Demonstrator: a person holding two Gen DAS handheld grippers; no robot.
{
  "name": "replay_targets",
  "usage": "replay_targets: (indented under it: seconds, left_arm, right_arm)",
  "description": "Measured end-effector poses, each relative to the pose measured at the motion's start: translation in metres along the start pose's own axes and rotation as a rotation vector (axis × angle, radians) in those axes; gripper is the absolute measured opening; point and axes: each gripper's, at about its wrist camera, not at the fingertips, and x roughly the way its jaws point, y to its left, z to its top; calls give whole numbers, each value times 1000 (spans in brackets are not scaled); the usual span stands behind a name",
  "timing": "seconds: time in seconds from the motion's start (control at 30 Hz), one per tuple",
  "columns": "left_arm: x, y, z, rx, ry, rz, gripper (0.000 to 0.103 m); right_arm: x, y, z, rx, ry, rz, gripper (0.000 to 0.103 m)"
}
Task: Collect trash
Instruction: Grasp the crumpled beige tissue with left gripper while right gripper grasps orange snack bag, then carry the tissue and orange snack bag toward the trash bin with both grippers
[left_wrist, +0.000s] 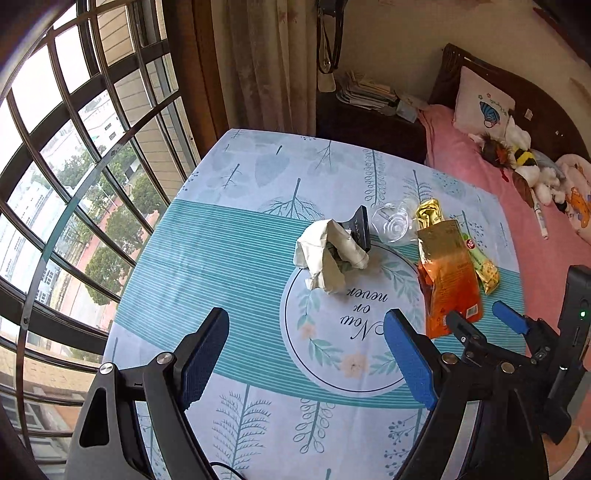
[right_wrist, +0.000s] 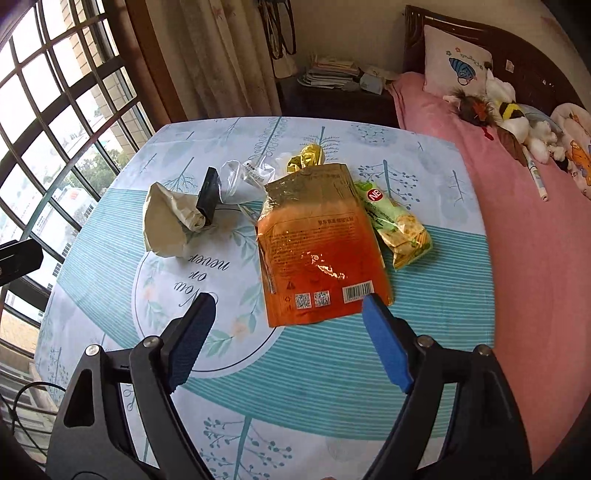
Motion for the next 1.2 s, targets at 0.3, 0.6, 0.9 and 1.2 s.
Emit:
replay_targets:
  seconds: [0.3,0.6,0.9,1.2]
  left_arm:
    - [56,-4,35,-91,46,-14,88]
    - [119,-9,60,-190,118,-6,88]
    - [170,-10,69,-218,176,49,76]
    - [173,-10,62,-162,167,13,36]
  right_arm:
    - [82,1,27,-33,58,-23,80]
    - [127,-2,26,-116,88,-138,82]
    - [113,-11,25,-82,56,-102,56]
    - [84,-34,32,-4,23,-22,16]
